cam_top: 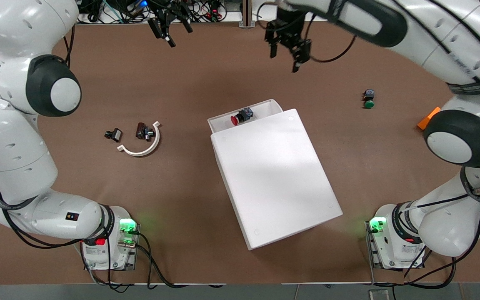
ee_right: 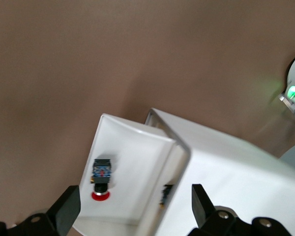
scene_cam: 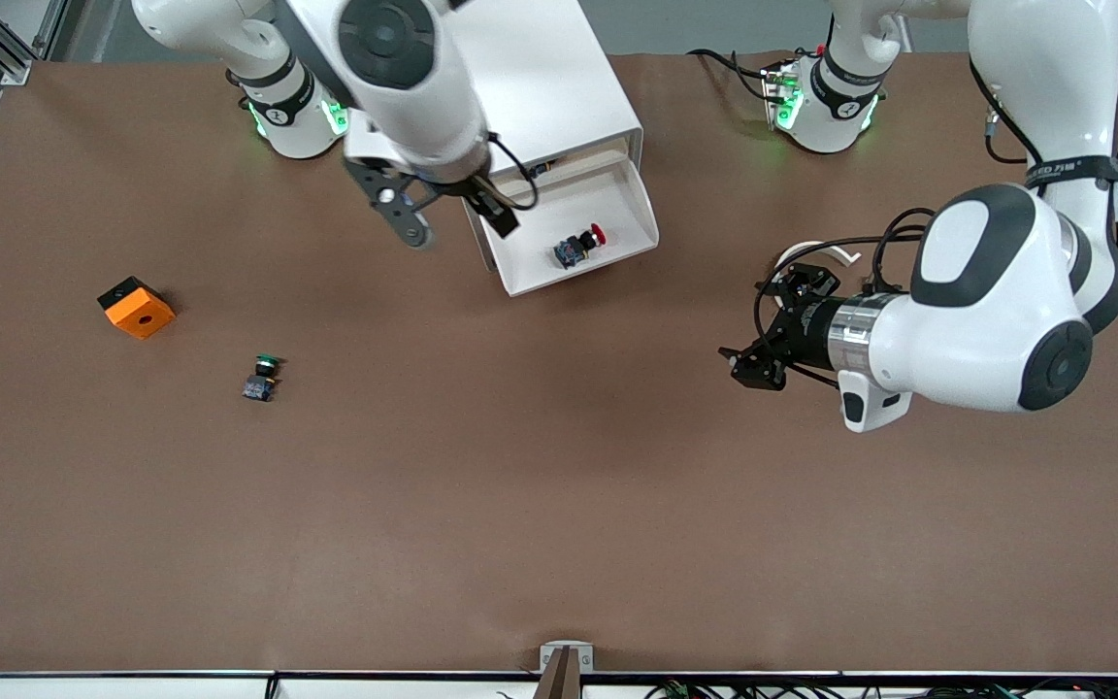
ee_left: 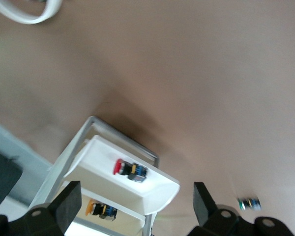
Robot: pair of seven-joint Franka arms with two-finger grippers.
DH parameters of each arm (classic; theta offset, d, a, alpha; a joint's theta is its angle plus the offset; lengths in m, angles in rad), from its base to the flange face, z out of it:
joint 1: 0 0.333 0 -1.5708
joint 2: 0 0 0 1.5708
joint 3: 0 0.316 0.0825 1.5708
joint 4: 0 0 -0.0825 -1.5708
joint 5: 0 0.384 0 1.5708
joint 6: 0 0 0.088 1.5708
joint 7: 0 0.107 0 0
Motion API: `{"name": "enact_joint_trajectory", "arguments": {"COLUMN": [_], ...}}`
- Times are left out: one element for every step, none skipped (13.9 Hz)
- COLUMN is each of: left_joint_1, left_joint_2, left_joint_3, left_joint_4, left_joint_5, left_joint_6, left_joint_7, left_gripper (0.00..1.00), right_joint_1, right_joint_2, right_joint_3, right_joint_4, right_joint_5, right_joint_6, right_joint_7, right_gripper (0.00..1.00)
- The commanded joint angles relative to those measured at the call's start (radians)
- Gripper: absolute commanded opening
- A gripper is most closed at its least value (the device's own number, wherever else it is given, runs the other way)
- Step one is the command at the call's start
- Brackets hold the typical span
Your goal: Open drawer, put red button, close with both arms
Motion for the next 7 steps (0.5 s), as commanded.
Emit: {"name": "enact_joint_trajectory", "arguments": {"left_joint_1": [-0.008, -0.008, -0.018, -0.045, -0.073, -0.108, -0.117], "left_joint_2": [-0.031, -0.03, -0.025, -0.024, -0.019, -0.018, -0.007], "left_joint_3": [-0.014, -0.017, -0.023, -0.03, -0.032, -0.035, -0.038], "left_joint_4": [-0.023, -0.026, -0.029, -0.033, -0.038, -0.044, -0.053], "left_joint_5": [0.032, 0.057, 0.105, 0.174, 0.252, 0.308, 0.313], "left_joint_6": [0.094, 0.1, 0.1, 0.1, 0.101, 0.117, 0.144], "left_joint_7": [0.17, 0.277, 0.394, 0.494, 0.584, 0.66, 0.709], "left_gripper": [1.0, 1.0, 1.0, 1.0, 1.0, 1.0, 1.0], "right_joint_1": [-0.08, -0.109, -0.136, -0.163, -0.181, -0.195, -0.215], "right_joint_2": [-0.079, -0.094, -0.105, -0.119, -0.137, -0.162, -0.18], "right_joint_3": [0.009, 0.006, 0.005, 0.006, 0.006, 0.005, 0.005], "right_joint_4": [-0.021, -0.021, -0.023, -0.027, -0.042, -0.07, -0.094], "right_joint_5": [0.005, 0.004, 0.001, -0.011, -0.03, -0.045, -0.053], "right_joint_6": [-0.071, -0.097, -0.12, -0.137, -0.145, -0.145, -0.144], "right_joint_7": [-0.187, -0.245, -0.299, -0.355, -0.42, -0.484, -0.535], "right_gripper": [1.0, 1.0, 1.0, 1.0, 1.0, 1.0, 1.0]}}
